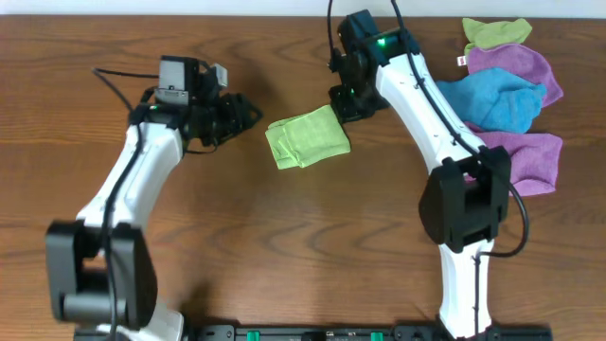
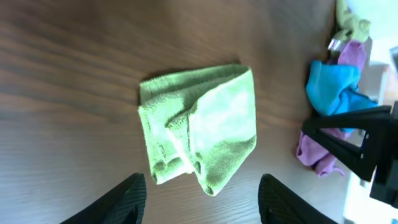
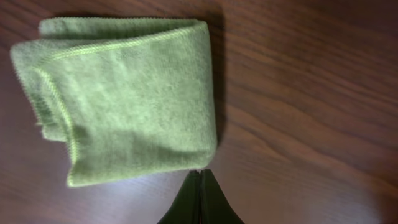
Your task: Fold the cloth
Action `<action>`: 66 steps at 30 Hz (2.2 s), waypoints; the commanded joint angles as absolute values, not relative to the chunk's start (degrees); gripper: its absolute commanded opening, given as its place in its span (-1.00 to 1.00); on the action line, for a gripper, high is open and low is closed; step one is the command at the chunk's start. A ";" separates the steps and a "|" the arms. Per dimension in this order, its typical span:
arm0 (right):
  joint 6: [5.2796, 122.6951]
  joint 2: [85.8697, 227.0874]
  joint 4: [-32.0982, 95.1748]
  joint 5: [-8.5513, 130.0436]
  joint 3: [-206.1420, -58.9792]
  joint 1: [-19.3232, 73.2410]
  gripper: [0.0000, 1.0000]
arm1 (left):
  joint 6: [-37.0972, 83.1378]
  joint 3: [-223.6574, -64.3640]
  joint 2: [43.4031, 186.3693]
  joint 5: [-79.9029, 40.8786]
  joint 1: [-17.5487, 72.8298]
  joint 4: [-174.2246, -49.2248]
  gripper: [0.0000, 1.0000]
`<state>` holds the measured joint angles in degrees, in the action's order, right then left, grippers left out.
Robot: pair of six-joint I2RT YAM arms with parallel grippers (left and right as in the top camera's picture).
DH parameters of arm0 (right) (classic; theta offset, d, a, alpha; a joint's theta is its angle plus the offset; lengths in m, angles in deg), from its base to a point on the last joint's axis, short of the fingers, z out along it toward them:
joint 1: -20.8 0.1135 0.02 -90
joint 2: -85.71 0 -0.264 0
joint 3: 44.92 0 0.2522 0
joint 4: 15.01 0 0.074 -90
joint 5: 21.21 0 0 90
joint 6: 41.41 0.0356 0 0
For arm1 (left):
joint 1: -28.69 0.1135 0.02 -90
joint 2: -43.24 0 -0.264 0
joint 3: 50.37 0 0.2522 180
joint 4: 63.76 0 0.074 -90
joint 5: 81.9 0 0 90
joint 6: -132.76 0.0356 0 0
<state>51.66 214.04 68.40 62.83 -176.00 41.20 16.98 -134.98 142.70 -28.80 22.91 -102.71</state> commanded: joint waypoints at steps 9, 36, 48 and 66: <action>50.92 214.56 61.08 59.03 -168.70 38.07 -0.97 | 15.86 -134.79 152.80 -35.36 19.63 -99.91 0.27; 53.47 220.05 56.93 58.20 -168.70 37.68 -0.97 | 21.13 -134.28 155.46 -25.98 18.17 -99.45 0.28; 54.35 221.45 51.99 58.20 -168.70 37.70 -0.97 | 20.28 -134.24 157.47 -27.95 18.10 -98.58 0.28; 56.73 224.27 52.29 54.31 -168.70 40.22 -0.97 | 17.39 -134.24 160.12 -30.00 16.11 -94.60 0.36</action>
<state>55.81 222.48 52.25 55.80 -168.90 38.69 18.03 -134.72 159.18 -29.44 16.09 -94.77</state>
